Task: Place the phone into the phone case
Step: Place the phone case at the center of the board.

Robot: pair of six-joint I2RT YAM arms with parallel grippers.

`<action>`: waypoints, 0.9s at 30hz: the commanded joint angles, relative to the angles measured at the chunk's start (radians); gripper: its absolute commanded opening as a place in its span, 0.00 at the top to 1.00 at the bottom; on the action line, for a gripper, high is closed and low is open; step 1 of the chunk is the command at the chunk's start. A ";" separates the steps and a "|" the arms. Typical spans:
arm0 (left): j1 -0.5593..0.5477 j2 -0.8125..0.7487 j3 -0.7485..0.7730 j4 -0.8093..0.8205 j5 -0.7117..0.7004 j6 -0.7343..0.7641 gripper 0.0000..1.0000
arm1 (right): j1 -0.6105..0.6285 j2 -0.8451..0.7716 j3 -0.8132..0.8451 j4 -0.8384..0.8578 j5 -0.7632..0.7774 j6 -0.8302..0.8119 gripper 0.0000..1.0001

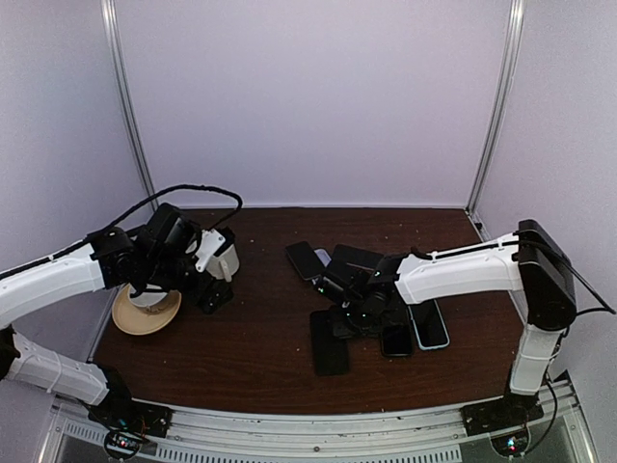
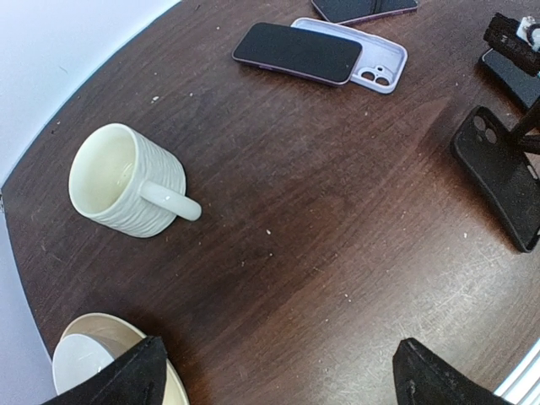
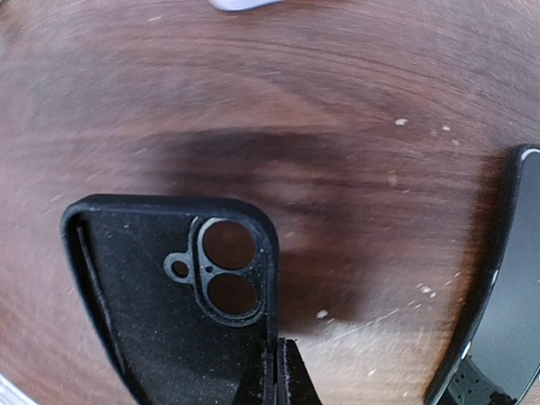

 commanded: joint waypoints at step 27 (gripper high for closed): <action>0.011 -0.051 -0.028 0.042 -0.007 0.004 0.02 | -0.134 -0.001 0.225 -0.261 -0.023 -0.478 0.37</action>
